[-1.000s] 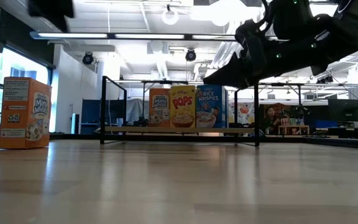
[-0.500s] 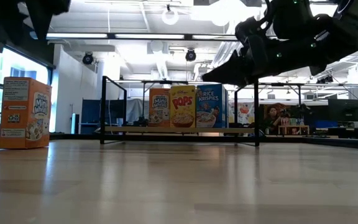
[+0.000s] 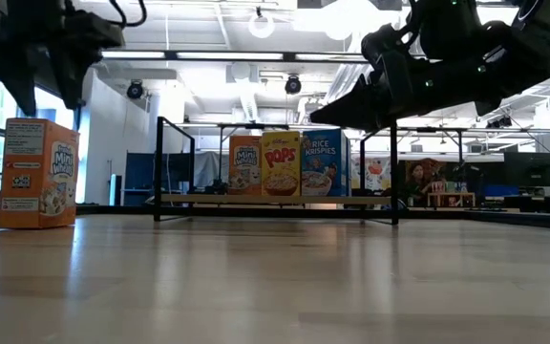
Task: Stack cereal on shelf
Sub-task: Put the orange cereal box aligned with the other orange cereal boxes on the shelf
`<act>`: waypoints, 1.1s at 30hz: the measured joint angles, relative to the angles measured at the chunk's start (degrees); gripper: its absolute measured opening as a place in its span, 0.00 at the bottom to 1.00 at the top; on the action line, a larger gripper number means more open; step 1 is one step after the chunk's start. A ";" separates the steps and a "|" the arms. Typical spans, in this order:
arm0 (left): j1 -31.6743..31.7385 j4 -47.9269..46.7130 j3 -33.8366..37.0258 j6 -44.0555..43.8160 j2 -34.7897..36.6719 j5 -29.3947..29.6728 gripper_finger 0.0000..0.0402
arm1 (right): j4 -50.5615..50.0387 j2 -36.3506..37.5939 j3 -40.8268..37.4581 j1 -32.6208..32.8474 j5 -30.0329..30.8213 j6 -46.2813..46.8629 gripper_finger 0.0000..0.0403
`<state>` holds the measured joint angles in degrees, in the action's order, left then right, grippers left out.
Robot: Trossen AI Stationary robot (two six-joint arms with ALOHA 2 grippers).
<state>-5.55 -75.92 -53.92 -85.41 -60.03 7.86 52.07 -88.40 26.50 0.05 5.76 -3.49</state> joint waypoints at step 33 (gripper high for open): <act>0.71 8.84 7.29 14.18 -0.15 0.14 0.47 | 0.07 0.00 0.00 0.00 0.00 0.24 0.00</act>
<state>-4.84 -67.08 -46.63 -71.22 -60.18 8.00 52.14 -88.40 26.50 0.05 5.76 -3.25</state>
